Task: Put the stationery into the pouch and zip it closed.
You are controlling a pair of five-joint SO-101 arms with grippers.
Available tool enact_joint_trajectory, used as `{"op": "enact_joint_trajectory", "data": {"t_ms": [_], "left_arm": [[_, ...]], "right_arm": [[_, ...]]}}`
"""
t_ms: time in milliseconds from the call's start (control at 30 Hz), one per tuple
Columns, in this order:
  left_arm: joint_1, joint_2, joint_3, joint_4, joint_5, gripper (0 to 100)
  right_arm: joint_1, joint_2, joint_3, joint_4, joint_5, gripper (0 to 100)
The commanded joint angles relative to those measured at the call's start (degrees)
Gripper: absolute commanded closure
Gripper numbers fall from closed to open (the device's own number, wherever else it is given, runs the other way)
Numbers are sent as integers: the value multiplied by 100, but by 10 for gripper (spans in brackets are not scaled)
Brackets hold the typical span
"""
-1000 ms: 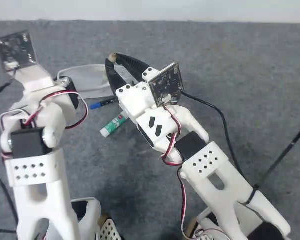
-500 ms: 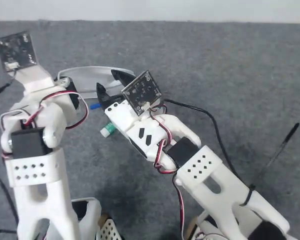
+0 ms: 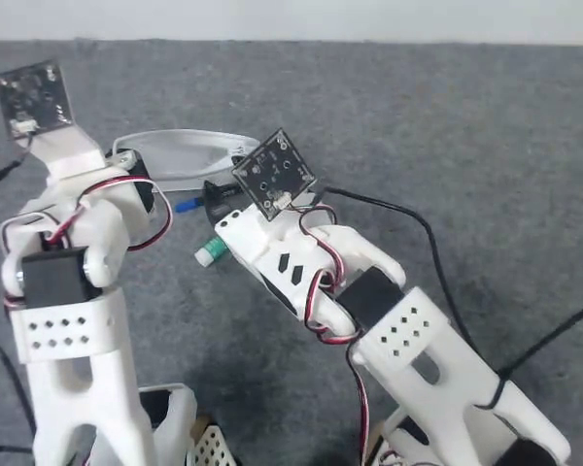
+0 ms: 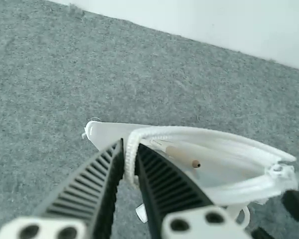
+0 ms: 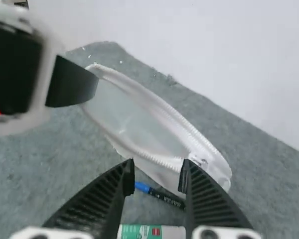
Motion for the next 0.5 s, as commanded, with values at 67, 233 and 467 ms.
{"op": "enact_joint_trajectory", "data": {"t_ms": [67, 233, 467], "left_arm": [[-9, -9, -84, -325, 79, 990], [-9, -9, 13, -448, 79, 990], [-492, -18, -4, -466, 334, 990]], "right_arm": [[-57, -242, -554, 769, 70, 854], [-57, -242, -554, 1209, 97, 854], [-13, -233, -519, 1982, 70, 853]]}}
